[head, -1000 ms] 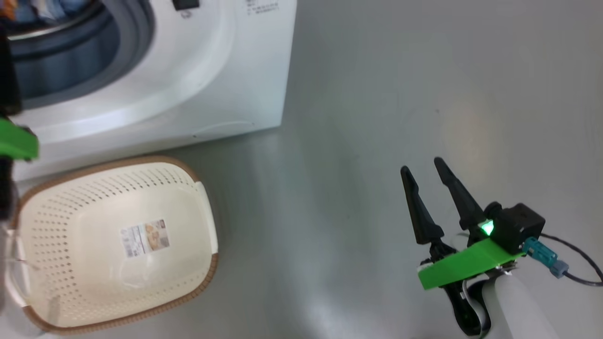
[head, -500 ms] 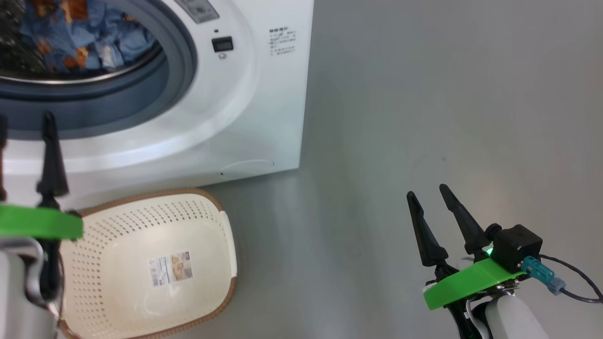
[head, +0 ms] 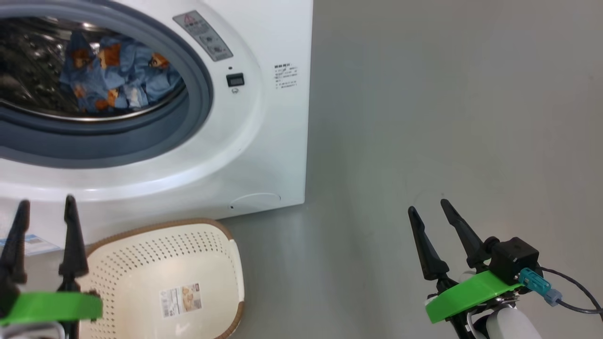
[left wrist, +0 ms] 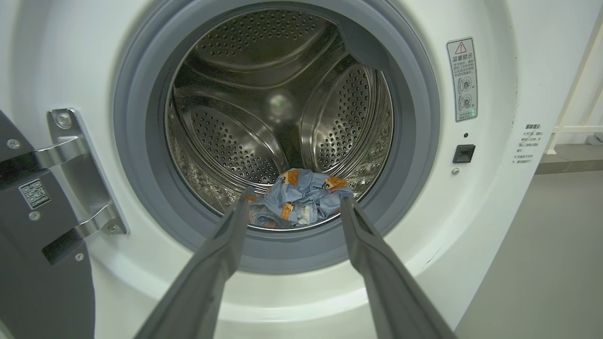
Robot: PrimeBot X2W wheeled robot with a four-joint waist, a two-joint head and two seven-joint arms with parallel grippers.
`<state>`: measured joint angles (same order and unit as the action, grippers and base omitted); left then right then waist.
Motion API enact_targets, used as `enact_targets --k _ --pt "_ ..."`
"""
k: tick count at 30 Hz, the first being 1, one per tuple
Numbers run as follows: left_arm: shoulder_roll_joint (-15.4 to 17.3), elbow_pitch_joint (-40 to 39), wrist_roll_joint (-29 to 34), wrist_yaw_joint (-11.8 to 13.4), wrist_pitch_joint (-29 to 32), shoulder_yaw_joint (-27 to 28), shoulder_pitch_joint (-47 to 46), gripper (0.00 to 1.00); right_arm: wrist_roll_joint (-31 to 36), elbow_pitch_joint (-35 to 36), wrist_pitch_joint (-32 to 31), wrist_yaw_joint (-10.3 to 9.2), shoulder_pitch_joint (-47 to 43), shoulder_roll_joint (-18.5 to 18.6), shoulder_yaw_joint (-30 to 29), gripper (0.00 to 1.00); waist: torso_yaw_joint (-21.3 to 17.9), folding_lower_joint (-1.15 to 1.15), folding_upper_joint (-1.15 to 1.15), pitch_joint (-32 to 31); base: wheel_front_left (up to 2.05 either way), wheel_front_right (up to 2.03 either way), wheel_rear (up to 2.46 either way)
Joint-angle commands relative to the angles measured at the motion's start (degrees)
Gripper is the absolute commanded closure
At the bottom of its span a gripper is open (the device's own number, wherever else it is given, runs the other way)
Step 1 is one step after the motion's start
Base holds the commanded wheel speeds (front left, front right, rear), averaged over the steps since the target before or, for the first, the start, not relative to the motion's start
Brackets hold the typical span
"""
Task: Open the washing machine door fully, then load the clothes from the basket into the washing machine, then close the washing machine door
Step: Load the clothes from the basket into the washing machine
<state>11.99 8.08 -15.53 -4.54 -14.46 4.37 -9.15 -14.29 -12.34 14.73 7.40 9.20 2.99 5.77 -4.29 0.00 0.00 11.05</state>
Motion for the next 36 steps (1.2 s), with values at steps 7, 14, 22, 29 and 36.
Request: enact_targets --k 7,14,22,29,36 --pt "-1.97 -4.07 2.55 0.29 -0.53 4.73 5.87 0.0 0.42 0.49 0.27 0.09 -1.47 -0.12 0.98 0.0 0.04 0.0 0.0 -3.36 0.0 0.0 0.0" --pt "-5.17 -4.8 4.12 0.04 -0.53 6.16 10.02 0.0 0.57 0.12 0.27 0.09 -2.46 -0.12 0.66 0.0 -0.04 0.0 0.0 -5.93 0.0 0.0 0.0" --pt "-7.39 -3.95 5.24 -0.33 -0.53 6.1 14.04 0.0 1.1 0.03 0.27 0.09 -3.36 -0.12 -0.32 0.0 -0.1 0.0 0.0 -7.98 0.0 0.0 0.0" --pt "-8.24 -4.01 6.53 -0.38 -0.53 6.69 16.37 0.0 1.73 0.06 0.27 0.09 -3.55 -0.12 -0.33 0.0 -0.03 0.0 0.0 -9.26 0.0 0.0 0.0" --pt "-8.64 -4.19 6.73 -0.73 -0.53 6.55 17.85 0.0 1.96 0.05 0.27 0.09 -3.49 -0.12 -0.21 0.0 0.04 0.0 0.0 -9.65 0.0 0.0 0.0"
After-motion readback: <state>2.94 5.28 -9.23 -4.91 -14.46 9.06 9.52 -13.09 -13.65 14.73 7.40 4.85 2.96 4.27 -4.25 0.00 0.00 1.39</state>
